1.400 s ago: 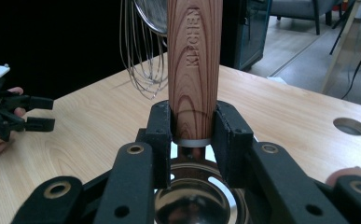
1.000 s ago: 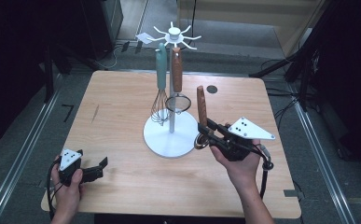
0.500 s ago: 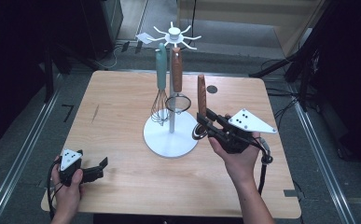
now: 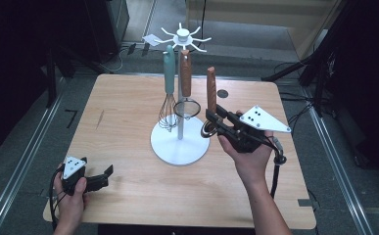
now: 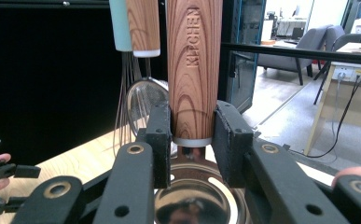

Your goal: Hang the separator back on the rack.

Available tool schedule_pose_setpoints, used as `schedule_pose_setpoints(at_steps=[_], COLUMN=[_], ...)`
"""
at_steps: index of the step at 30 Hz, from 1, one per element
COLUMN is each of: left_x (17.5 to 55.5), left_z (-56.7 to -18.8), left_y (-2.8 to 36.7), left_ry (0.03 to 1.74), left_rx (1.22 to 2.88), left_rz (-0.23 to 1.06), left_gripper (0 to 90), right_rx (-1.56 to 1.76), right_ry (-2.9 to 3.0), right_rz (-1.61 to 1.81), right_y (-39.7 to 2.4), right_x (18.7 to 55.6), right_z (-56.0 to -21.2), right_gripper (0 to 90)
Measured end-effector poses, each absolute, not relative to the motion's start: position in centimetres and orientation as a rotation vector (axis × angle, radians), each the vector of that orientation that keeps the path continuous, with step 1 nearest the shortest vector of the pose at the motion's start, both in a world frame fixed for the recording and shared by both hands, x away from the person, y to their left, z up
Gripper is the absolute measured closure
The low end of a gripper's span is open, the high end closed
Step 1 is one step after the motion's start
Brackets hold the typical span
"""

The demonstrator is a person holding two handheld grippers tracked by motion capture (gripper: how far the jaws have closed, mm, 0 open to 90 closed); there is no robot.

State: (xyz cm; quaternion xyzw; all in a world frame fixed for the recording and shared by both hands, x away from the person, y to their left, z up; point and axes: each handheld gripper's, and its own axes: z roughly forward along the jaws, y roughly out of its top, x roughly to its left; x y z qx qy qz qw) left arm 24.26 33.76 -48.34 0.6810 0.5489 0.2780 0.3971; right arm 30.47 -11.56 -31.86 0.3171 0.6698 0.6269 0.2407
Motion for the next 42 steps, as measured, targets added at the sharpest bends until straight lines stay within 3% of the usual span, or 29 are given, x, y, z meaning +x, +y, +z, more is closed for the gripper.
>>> schedule_pose_setpoints(at_steps=[42], left_x=[24.3], left_z=[-48.4], left_y=[33.8], left_ry=[1.379], left_rx=[1.721], left_rz=[0.696], left_gripper=[0.0], right_rx=[0.811], right_ry=[1.771], right_rz=[1.740], right_y=[-10.1], right_x=[32.5], right_z=[-28.8], right_gripper=[71.3])
